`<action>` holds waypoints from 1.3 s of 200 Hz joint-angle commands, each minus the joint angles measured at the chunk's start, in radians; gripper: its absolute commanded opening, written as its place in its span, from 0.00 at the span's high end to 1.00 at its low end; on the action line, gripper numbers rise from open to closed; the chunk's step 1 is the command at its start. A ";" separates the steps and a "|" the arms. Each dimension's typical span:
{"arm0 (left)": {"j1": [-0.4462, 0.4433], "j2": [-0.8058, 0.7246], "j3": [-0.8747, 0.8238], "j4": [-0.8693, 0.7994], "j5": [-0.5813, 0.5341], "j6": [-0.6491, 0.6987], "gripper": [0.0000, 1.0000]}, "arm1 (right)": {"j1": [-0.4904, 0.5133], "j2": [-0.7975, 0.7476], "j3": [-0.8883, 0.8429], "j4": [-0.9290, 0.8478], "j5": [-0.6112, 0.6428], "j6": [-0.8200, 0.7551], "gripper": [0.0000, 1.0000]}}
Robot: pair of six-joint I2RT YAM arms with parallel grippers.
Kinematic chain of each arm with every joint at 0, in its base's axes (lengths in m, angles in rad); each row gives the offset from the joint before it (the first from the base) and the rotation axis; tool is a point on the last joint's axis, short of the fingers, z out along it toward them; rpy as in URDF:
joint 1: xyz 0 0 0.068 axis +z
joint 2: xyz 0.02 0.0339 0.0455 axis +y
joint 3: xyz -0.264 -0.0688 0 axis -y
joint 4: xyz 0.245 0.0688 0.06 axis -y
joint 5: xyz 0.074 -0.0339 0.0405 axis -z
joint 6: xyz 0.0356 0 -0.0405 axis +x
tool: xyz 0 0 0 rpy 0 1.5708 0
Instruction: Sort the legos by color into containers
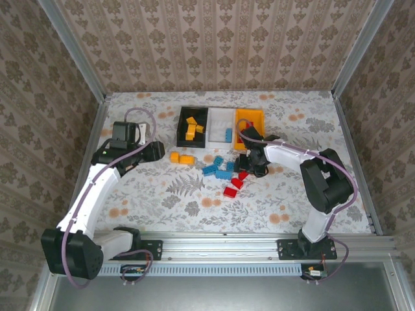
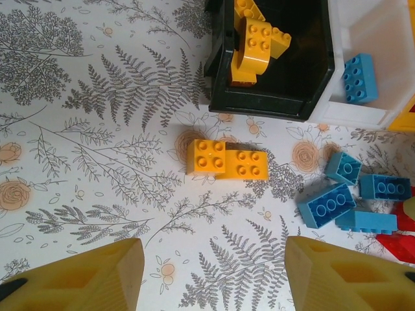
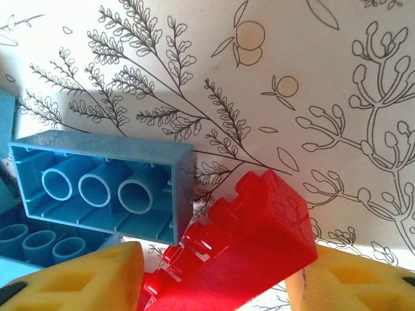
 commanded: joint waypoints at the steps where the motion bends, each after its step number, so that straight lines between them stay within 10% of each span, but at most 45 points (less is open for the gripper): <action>1: 0.012 -0.005 -0.010 -0.003 0.031 -0.019 0.39 | 0.004 0.004 -0.012 -0.013 0.031 -0.008 0.43; 139: 0.025 -0.020 -0.025 0.005 0.046 -0.019 0.39 | -0.065 -0.085 -0.038 -0.067 0.086 -0.043 0.79; 208: 0.026 -0.009 -0.034 0.026 0.078 -0.035 0.39 | -0.088 -0.247 0.106 -0.201 0.143 -0.113 0.81; 260: 0.034 -0.015 -0.045 -0.006 0.075 -0.003 0.38 | -0.166 -0.062 0.405 -0.257 0.149 -0.224 0.81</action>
